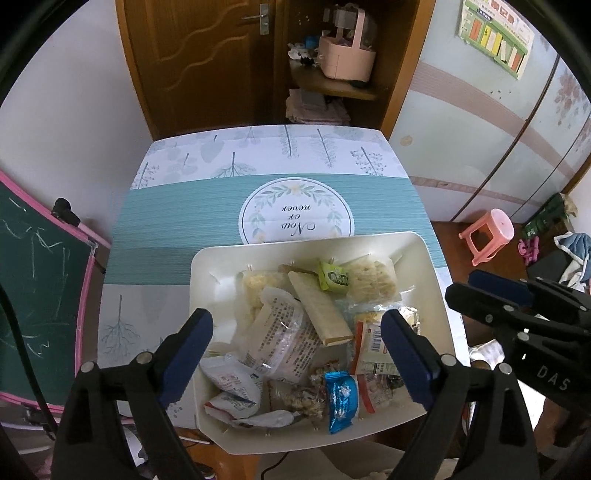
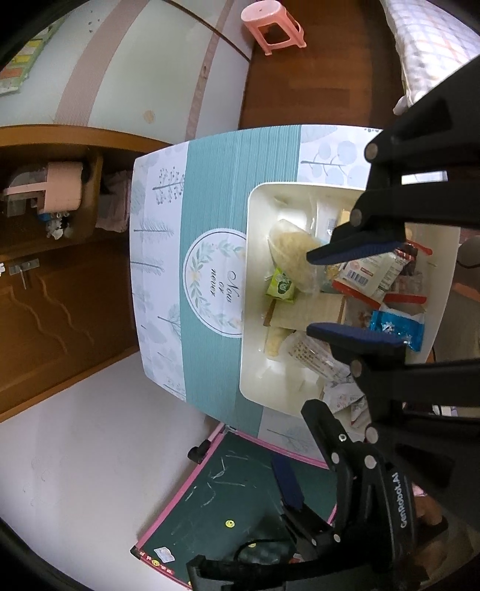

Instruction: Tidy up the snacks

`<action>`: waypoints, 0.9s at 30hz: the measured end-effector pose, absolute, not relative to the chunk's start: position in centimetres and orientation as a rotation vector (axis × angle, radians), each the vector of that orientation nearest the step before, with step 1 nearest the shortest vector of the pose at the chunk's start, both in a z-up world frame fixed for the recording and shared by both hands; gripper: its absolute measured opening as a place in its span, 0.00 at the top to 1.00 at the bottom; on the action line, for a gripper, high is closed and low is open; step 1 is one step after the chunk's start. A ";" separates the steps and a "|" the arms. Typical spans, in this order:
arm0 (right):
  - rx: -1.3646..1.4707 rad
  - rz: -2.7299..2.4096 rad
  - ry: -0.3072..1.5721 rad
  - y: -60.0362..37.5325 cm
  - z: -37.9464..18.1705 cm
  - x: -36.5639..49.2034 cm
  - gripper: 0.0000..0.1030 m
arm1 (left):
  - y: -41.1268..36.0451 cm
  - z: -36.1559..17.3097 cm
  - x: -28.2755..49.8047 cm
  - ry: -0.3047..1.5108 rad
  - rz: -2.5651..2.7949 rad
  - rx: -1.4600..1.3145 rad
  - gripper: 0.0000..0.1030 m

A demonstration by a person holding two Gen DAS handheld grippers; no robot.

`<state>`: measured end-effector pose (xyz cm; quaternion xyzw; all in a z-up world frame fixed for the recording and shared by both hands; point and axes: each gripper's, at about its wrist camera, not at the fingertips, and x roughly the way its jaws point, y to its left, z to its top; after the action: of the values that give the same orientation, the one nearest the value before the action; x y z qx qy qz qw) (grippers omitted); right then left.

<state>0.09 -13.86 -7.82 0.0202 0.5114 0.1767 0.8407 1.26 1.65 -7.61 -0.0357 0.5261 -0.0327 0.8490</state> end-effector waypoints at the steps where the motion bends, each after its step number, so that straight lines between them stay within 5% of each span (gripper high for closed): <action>1: 0.041 0.363 1.081 -13.9 -7.8 0.1 0.57 | 1.7 -7.5 1.3 1.108 -0.067 -0.072 0.11; 6: 0.047 0.336 1.068 -14.0 -7.4 0.1 0.43 | 1.8 -6.7 1.1 1.103 -0.043 -0.064 0.05; 27: 0.020 0.263 0.947 -14.0 -3.6 -1.7 0.41 | 1.9 -3.4 0.2 1.023 0.023 -0.065 0.03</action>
<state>-1.69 -14.01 -3.62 0.0098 0.4548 0.1261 0.8816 0.22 1.92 -3.39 -0.0311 0.4896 0.0111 0.8713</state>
